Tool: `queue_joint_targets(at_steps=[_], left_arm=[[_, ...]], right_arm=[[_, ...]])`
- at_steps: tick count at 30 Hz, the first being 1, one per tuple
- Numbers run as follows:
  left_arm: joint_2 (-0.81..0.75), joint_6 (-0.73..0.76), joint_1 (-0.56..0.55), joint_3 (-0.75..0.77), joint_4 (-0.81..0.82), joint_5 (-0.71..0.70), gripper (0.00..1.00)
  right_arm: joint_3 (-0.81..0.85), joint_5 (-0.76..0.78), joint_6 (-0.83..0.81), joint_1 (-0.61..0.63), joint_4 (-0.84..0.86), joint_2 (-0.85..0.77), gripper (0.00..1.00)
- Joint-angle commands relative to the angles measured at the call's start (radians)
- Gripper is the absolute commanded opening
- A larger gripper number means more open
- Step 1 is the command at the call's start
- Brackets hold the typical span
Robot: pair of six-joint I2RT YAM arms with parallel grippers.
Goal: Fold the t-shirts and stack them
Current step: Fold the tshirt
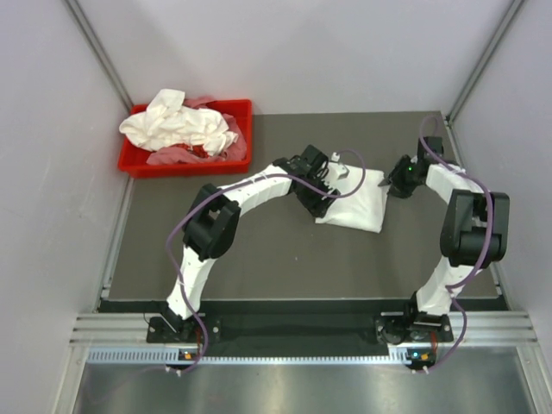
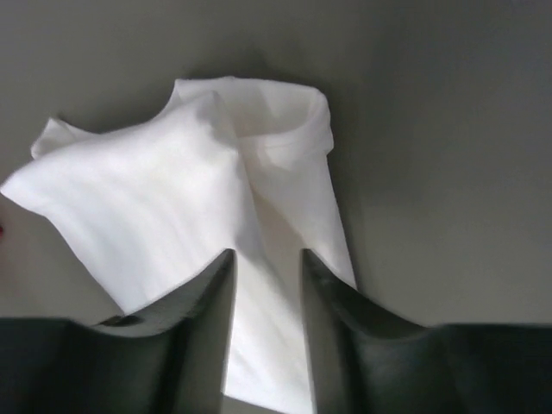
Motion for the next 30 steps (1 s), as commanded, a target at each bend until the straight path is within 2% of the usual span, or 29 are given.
queue_joint_targets(at_steps=[1, 4, 8, 9, 15, 24, 27, 29, 30], left_arm=[[-0.026, -0.001, -0.003, -0.003, -0.005, 0.032, 0.71], [-0.027, 0.005, -0.003, -0.02, -0.005, 0.023, 0.71], [-0.029, 0.013, -0.005, -0.041, -0.007, 0.018, 0.71], [-0.032, 0.011, -0.005, -0.043, -0.005, 0.021, 0.71], [-0.04, 0.008, -0.006, -0.052, -0.007, 0.032, 0.71], [-0.046, 0.025, -0.005, -0.009, -0.051, 0.051, 0.72], [-0.046, 0.046, 0.0, 0.057, -0.134, 0.043, 0.99], [-0.061, 0.051, 0.018, 0.078, -0.149, 0.043, 0.99], [-0.07, 0.054, 0.025, 0.077, -0.151, 0.037, 0.99]], right_arm=[[-0.044, -0.05, 0.039, 0.009, 0.08, 0.003, 0.32], [-0.064, -0.058, 0.053, 0.009, 0.109, 0.009, 0.16], [-0.062, -0.044, 0.048, 0.006, 0.097, 0.018, 0.01], [-0.064, -0.016, 0.048, 0.005, 0.092, 0.001, 0.0], [-0.076, 0.093, 0.056, -0.009, 0.052, -0.086, 0.0], [-0.118, 0.114, 0.062, -0.012, 0.055, -0.057, 0.0], [-0.107, 0.126, 0.051, -0.021, 0.055, -0.051, 0.0], [-0.098, 0.131, 0.042, -0.028, 0.049, -0.048, 0.0], [-0.086, 0.113, 0.025, -0.028, 0.048, -0.045, 0.16]])
